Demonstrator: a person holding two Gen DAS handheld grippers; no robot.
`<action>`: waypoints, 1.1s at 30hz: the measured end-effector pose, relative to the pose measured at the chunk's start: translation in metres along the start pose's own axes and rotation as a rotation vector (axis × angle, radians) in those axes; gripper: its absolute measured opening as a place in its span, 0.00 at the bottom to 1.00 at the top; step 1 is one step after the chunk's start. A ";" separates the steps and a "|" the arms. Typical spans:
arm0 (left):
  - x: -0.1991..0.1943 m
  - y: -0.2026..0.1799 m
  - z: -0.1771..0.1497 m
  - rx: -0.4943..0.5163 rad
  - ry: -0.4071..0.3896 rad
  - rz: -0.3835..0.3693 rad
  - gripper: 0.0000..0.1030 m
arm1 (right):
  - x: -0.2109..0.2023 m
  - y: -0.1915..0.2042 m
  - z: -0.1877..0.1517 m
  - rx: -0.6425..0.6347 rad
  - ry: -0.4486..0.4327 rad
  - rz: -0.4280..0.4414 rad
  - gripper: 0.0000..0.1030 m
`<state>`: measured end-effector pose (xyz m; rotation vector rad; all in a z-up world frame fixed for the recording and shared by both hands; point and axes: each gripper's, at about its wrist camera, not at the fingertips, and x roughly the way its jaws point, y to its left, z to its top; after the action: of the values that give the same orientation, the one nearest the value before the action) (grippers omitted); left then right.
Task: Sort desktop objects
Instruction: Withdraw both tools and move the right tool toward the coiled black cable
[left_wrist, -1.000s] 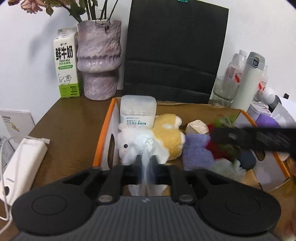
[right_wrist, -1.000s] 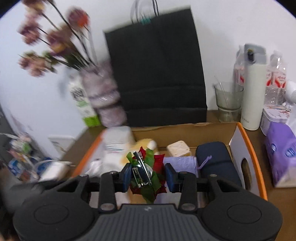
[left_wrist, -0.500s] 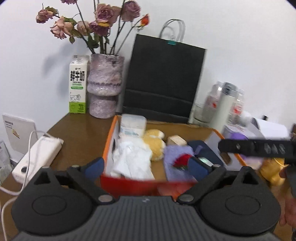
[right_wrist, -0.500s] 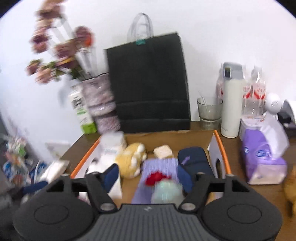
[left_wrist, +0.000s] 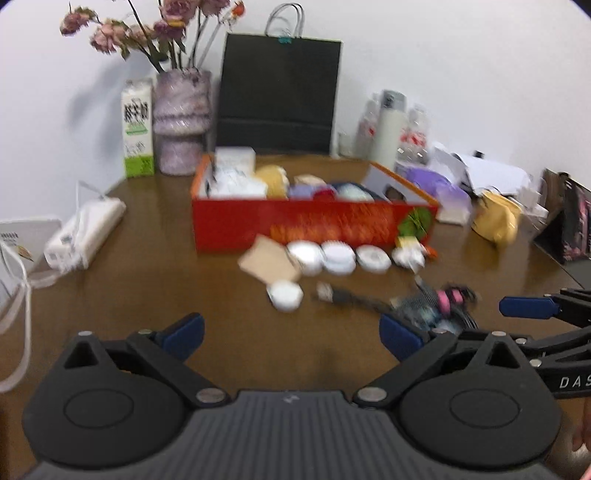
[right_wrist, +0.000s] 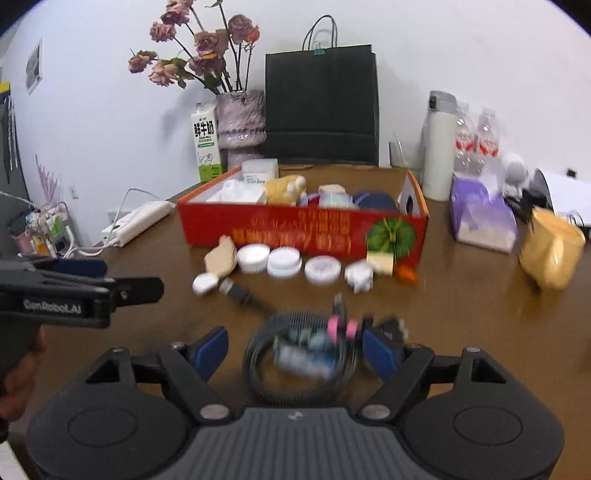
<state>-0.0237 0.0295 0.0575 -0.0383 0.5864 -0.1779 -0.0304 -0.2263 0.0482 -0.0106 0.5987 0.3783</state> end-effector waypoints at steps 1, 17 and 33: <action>-0.002 0.000 -0.007 -0.013 0.002 -0.013 1.00 | -0.003 0.000 -0.007 0.006 -0.008 -0.001 0.83; -0.008 -0.005 -0.043 -0.039 -0.010 0.015 1.00 | -0.013 -0.007 -0.038 0.130 -0.049 -0.034 0.85; -0.005 -0.007 -0.041 -0.024 -0.001 0.023 1.00 | -0.011 -0.010 -0.036 0.132 -0.037 -0.027 0.85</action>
<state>-0.0512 0.0243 0.0268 -0.0546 0.5876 -0.1481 -0.0551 -0.2438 0.0237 0.1144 0.5854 0.3114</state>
